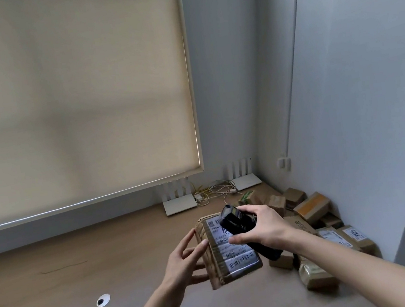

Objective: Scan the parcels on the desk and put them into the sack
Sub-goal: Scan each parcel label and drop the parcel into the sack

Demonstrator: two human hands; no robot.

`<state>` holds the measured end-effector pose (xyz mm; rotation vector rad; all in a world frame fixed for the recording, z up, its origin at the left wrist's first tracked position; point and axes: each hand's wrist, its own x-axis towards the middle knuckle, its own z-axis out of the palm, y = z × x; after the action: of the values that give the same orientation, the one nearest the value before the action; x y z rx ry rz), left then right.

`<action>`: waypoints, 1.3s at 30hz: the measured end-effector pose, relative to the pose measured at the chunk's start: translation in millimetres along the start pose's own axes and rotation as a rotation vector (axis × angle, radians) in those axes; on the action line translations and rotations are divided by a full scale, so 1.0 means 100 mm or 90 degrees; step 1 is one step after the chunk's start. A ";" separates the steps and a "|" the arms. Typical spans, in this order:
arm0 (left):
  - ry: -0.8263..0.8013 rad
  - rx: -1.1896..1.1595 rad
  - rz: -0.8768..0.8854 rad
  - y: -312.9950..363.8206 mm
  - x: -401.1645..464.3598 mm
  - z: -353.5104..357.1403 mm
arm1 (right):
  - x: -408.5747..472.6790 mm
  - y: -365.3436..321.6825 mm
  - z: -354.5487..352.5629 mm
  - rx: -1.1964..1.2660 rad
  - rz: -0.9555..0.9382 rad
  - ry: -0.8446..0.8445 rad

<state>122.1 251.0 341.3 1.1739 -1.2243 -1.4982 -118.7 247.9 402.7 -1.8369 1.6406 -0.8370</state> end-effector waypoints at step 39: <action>0.418 0.130 0.162 0.21 -0.54 -0.34 | -0.20 -0.51 0.15 -0.413 -0.088 -0.110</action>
<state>167.2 293.4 366.7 1.4298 -1.0243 -0.7165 -74.9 273.2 428.7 -2.3940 1.8170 -0.1794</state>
